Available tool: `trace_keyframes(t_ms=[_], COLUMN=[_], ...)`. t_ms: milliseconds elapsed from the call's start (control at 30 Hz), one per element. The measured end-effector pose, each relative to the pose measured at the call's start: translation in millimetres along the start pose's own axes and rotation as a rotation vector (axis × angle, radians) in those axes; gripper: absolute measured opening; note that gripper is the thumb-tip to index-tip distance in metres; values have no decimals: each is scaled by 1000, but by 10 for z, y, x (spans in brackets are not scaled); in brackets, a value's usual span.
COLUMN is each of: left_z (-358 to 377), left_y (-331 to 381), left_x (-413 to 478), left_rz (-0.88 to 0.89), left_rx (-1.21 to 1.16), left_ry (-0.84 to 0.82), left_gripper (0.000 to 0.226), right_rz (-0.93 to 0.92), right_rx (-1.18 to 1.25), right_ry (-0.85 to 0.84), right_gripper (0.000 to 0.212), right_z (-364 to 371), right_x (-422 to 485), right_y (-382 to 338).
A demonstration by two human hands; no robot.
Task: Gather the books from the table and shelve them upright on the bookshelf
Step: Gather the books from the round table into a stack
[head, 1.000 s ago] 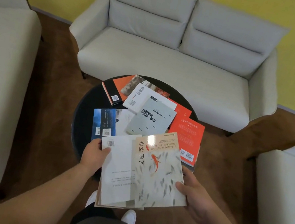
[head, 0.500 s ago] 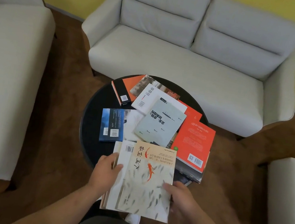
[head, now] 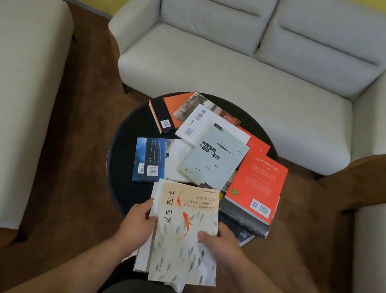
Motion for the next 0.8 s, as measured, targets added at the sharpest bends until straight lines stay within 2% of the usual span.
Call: trace_keyframes(t_ms=[200,300,367,433,500,567,667,800], left_z=[-44,-64,-81,-46,91,187,225,169], left_y=[58,50,37,-25,-14,-23,-52,-69], left_x=[-70,-71,-78,-110,-145,-147,-101,-60], left_rz=[18,24,-35,-189,-336,-400,-420,-356], left_rx=[-53,-69,-119,-367,-576,-663,-750,-780], left_ry=[108,97,127,185,96,8,-2,-16], left_gripper=[26,21,30,36,49,59,48,38], right_rz=[-15,-12,-20,-17,23,59,41,44], right_rx=[-49,-55,-3,149,306,416,388,335], right_ry=[53,78,51,5,-102,-196,-248,-248], right_gripper=[31,38,44,29,18,22,28,33], right_z=[141,257,281,266,296,338,433,422], right_x=[71,120,190,164,114,105,121,221], right_y=[-30,-61,-75,-113,-120,-104,-120,-85])
Point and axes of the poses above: each hand's wrist, its own x-axis towards the middle knuckle, its own z-axis out of the palm, y = z × x, the point moved 7 cm from there along x, towards the middle knuckle, and after that the axes turned 15 degrees about z, right-handed, at the moved point
